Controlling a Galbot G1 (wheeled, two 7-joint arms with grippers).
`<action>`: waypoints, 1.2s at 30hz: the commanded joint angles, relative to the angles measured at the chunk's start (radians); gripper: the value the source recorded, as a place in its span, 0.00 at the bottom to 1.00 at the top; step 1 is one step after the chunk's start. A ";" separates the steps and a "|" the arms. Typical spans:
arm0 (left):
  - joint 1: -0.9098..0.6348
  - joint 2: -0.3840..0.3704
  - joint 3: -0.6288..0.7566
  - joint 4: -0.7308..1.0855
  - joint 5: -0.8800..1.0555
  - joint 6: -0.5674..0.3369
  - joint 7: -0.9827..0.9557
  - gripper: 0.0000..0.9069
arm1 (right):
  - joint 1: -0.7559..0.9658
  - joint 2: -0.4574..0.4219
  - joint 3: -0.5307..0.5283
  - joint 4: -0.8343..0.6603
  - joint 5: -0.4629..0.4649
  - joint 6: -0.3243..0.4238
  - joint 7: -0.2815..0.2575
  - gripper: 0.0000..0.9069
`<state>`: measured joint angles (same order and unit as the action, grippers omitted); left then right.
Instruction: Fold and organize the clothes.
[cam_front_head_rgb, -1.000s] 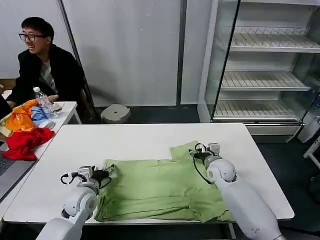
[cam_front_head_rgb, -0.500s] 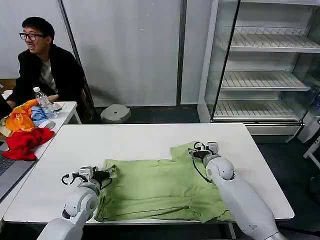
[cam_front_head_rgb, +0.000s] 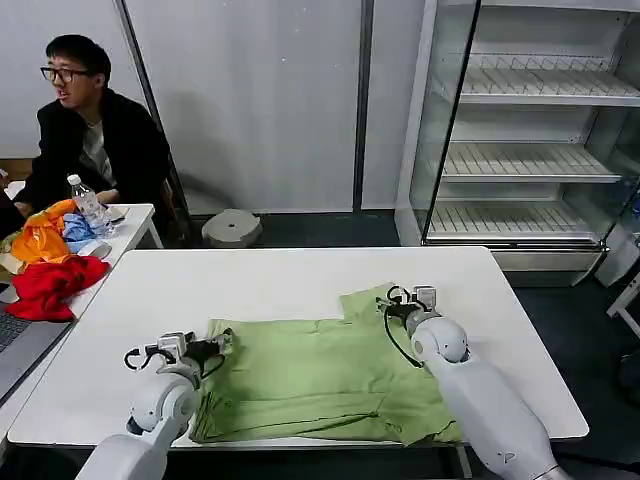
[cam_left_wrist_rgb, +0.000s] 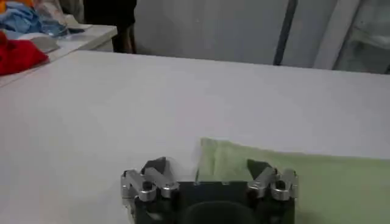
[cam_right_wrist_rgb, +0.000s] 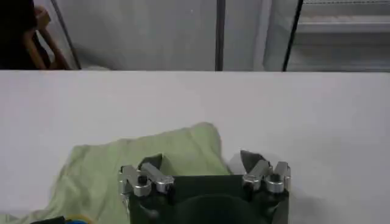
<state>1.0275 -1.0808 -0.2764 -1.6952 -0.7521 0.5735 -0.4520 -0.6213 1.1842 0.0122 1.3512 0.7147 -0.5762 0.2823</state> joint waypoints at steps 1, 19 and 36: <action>0.009 -0.002 0.009 -0.005 -0.005 0.004 0.003 0.02 | -0.002 0.003 0.005 0.001 0.006 -0.002 -0.001 0.00; 0.009 -0.003 0.015 -0.012 -0.005 0.004 0.003 0.02 | -0.025 -0.005 0.013 0.031 0.026 -0.003 -0.007 0.00; -0.007 -0.012 0.014 -0.027 -0.007 0.004 0.001 0.01 | 0.036 0.007 0.023 -0.015 0.021 0.069 -0.018 0.00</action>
<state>1.0248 -1.0917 -0.2616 -1.7143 -0.7593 0.5788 -0.4512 -0.6163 1.1900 0.0317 1.3544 0.7376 -0.5499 0.2669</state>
